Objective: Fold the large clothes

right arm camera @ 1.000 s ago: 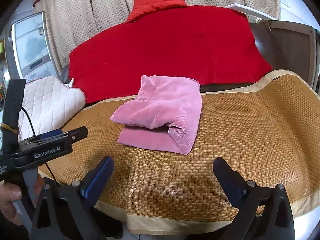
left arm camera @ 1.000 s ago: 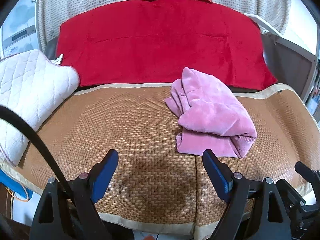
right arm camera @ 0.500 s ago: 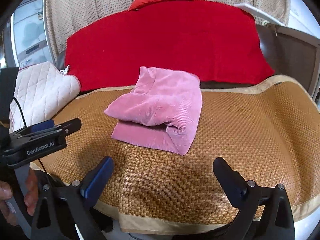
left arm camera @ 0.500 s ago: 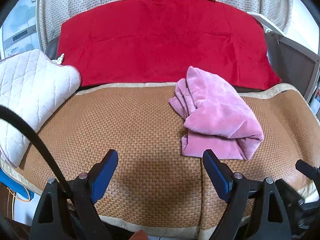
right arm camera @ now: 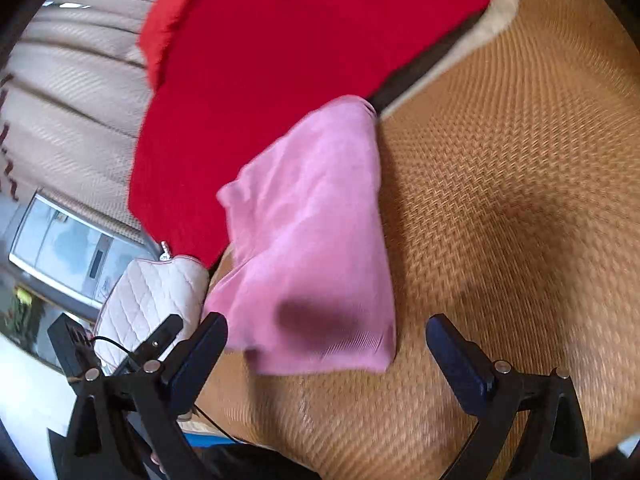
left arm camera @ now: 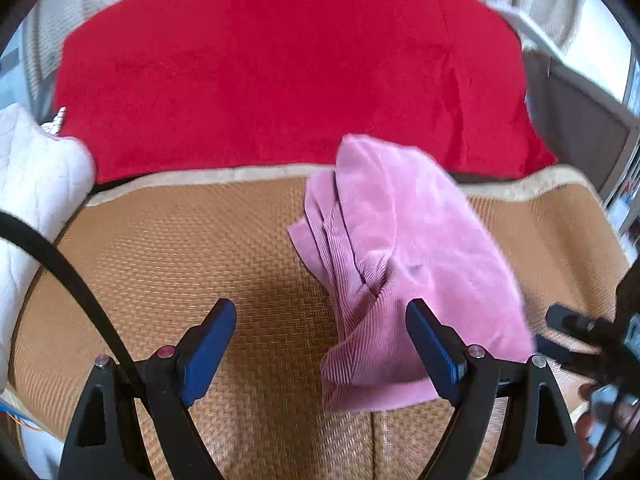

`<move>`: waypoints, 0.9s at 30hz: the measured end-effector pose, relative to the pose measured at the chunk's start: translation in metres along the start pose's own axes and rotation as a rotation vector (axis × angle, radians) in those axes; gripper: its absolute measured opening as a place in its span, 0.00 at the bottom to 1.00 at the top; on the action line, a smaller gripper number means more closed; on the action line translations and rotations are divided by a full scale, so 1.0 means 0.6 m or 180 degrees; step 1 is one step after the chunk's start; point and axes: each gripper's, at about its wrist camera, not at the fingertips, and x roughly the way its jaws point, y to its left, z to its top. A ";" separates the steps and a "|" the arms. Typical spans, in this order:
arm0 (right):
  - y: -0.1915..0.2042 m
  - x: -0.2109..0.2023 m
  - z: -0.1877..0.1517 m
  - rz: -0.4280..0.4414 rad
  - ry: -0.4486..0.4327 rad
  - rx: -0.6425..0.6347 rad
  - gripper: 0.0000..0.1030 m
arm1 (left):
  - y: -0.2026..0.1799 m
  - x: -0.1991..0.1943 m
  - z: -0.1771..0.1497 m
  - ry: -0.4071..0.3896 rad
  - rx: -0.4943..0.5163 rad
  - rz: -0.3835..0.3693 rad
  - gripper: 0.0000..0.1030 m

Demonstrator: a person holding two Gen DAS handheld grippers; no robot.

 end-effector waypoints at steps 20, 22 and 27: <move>0.121 0.017 0.032 -0.0575 -0.0125 -0.0987 0.76 | 0.006 0.065 -0.064 0.0237 -0.0072 0.0119 0.86; 0.157 0.032 0.058 -0.0281 0.0028 -0.1028 0.78 | 0.009 0.069 -0.061 0.0238 -0.0081 0.0104 0.87; 0.241 0.143 0.132 0.0537 0.0667 -0.0843 0.81 | 0.022 0.074 -0.062 0.0240 -0.0176 0.0016 0.87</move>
